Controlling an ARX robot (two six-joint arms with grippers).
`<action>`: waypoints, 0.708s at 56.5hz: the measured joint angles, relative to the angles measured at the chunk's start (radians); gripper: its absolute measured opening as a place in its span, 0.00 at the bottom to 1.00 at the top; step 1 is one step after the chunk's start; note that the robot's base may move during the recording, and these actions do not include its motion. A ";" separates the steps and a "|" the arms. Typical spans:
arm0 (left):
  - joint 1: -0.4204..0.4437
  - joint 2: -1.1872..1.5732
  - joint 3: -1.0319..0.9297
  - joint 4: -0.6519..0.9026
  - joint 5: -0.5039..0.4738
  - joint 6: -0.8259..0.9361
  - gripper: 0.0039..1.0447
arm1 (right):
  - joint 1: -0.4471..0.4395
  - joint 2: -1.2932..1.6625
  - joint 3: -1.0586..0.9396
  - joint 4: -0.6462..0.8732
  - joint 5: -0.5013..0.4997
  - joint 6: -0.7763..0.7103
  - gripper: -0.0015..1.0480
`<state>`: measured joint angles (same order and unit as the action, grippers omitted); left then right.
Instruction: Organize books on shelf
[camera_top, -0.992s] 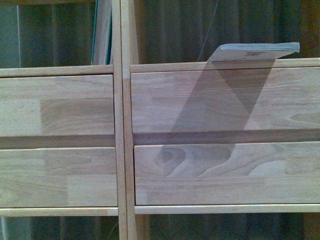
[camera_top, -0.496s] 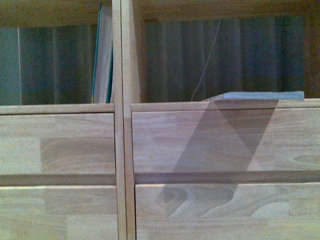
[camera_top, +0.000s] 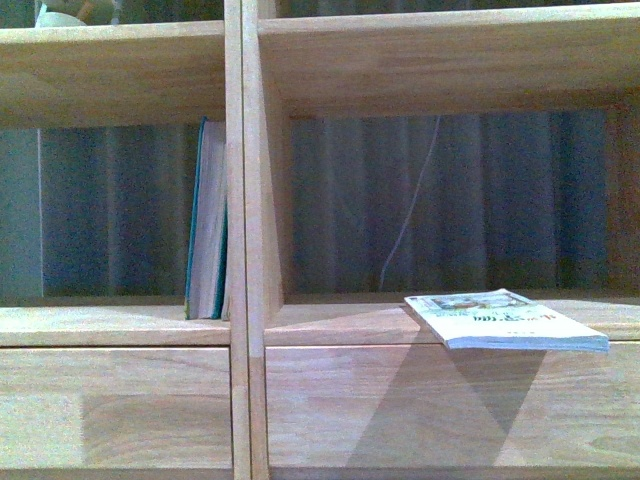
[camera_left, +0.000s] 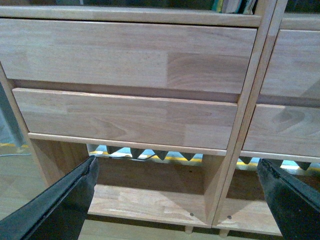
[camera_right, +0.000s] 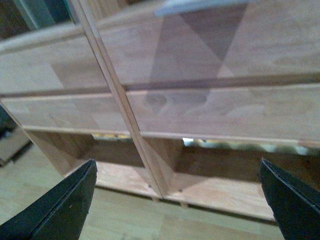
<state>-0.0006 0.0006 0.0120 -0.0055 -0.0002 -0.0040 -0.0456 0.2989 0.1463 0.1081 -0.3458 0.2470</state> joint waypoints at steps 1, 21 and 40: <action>0.000 0.000 0.000 0.000 0.000 0.000 0.94 | 0.008 0.020 0.011 0.020 0.010 0.005 0.93; 0.000 0.000 0.000 0.000 0.000 0.000 0.94 | 0.191 0.877 0.466 0.462 0.201 0.425 0.93; 0.000 0.000 0.000 0.000 0.000 0.000 0.94 | 0.150 1.262 0.722 0.477 0.285 0.771 0.93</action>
<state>-0.0006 0.0006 0.0120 -0.0055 -0.0002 -0.0040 0.1043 1.5612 0.8680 0.5854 -0.0612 1.0180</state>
